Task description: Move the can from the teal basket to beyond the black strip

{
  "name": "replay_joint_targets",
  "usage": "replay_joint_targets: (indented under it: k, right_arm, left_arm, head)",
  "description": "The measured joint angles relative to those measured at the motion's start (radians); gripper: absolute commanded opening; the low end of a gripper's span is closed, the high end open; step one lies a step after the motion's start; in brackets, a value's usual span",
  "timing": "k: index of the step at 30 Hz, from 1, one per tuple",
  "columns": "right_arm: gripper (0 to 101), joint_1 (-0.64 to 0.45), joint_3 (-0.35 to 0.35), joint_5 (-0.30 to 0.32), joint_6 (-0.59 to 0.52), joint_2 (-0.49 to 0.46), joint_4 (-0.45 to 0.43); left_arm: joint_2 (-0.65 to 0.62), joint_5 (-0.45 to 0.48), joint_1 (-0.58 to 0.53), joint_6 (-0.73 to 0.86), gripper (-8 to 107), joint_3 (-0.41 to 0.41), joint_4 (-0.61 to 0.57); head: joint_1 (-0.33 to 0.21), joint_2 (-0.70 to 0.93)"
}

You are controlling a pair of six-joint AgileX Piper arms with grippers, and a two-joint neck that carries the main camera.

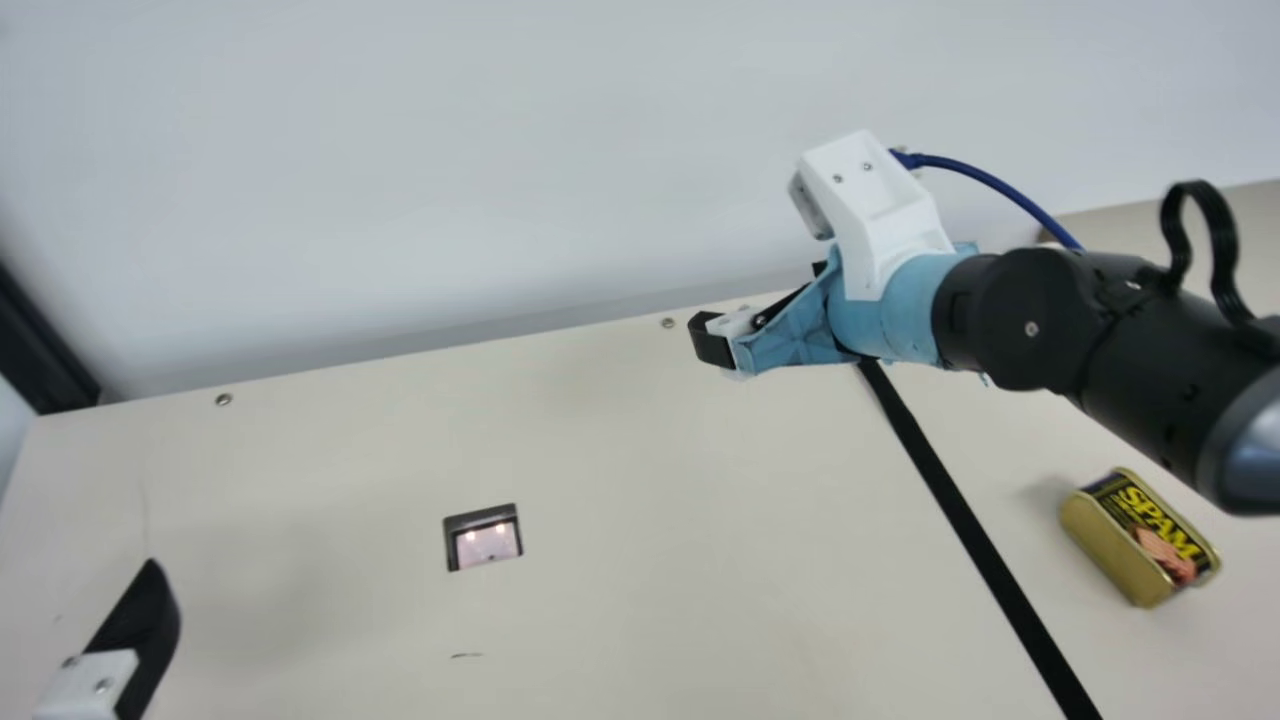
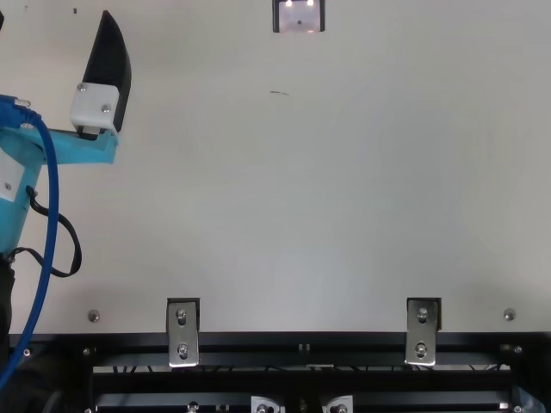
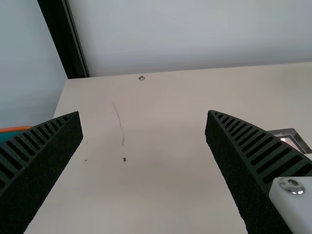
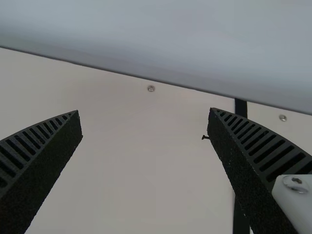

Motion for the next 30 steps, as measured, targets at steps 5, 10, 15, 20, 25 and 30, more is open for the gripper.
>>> replay_joint_targets:
  k: [5,10,15,20,25,30]
  right_arm:
    - [101,0.027,0.015,-0.039,-0.006,-0.004,0.032]
    - [101,0.043,0.037,-0.063,-0.017,-0.023,0.064]
    - [101,0.063,0.083,-0.098,-0.023,-0.053,0.093]
    - [101,0.093,0.138,-0.136,-0.023,-0.08,0.117]
    - [101,0.095,0.151,-0.14,-0.021,-0.083,0.118]
    - [101,0.097,0.151,-0.142,-0.017,-0.084,0.116]
  left_arm:
    - [0.0,0.0,0.0,0.0,90,0.0,0.0]
    - [0.0,0.0,0.0,0.0,90,0.0,0.0]
    - [0.0,0.0,0.0,0.0,90,0.0,0.0]
    - [0.0,0.0,0.0,0.0,90,0.0,0.0]
    - [0.0,0.0,0.0,0.0,90,0.0,0.0]
    - [0.0,0.0,0.002,-0.005,90,0.0,0.006]
  head:
    - [-0.005,0.067]
    - [-0.005,0.102]
    - [0.015,0.113]
    - [0.02,0.113]
    - [0.015,0.113]
    - [0.015,0.113]
